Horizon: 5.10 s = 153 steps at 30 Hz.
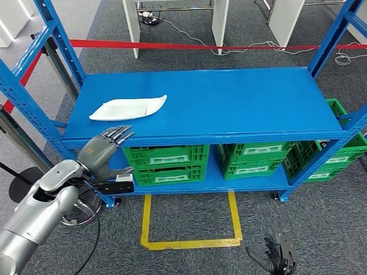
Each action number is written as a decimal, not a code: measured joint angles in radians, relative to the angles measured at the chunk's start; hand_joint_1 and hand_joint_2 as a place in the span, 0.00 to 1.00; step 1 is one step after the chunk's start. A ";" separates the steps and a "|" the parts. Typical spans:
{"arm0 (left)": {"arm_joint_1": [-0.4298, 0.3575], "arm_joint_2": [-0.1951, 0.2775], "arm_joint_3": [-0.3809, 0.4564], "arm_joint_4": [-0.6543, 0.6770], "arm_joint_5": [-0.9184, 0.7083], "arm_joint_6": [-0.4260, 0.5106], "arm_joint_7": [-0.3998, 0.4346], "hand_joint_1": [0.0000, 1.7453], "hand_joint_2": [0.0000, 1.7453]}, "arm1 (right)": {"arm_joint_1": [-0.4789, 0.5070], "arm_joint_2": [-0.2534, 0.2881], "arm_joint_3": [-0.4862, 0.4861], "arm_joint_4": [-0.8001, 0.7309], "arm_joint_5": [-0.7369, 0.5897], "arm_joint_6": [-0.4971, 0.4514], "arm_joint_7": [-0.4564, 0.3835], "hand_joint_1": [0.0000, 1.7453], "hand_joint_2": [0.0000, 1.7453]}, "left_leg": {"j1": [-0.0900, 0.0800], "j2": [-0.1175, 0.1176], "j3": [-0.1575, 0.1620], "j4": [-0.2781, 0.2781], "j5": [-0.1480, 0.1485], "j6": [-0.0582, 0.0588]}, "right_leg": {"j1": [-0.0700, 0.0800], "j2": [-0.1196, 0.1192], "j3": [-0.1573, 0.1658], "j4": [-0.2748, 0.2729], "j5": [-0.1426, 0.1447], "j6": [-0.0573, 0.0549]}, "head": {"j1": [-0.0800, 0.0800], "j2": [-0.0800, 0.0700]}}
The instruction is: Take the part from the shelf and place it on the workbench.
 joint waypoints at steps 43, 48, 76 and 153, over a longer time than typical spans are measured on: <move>0.002 0.040 0.074 0.019 0.007 0.020 0.006 0.00 0.00 | 0.007 0.005 0.069 -0.005 0.032 -0.079 0.030 0.00 0.00 | -0.008 0.009 -0.061 0.006 0.045 0.050 | 0.009 -0.015 -0.112 0.100 -0.015 0.010 | 0.008 0.000; 0.014 0.040 0.076 0.028 0.007 0.022 0.006 0.00 0.00 | 0.017 0.003 0.070 -0.005 0.032 -0.079 0.034 0.00 0.00 | -0.008 0.010 -0.062 0.007 0.047 0.051 | 0.001 -0.018 -0.202 0.289 -0.071 0.029 | 0.009 0.000; 0.027 0.074 0.118 0.040 -0.008 0.023 0.012 0.00 0.00 | 0.026 -0.004 0.068 -0.005 0.031 -0.093 0.062 0.00 0.00 | -0.002 0.008 -0.060 0.007 0.043 0.041 | 0.001 -0.020 -0.162 0.201 -0.057 0.020 | 0.007 0.000; 0.073 0.104 0.161 -0.028 -0.036 0.011 0.039 0.00 0.00 | 0.049 -0.004 0.053 0.000 0.043 -0.091 0.077 0.00 0.00 | -0.003 0.002 -0.109 0.136 -0.031 -0.006 | -0.007 -0.020 -0.065 0.028 0.030 -0.021 | 0.003 0.000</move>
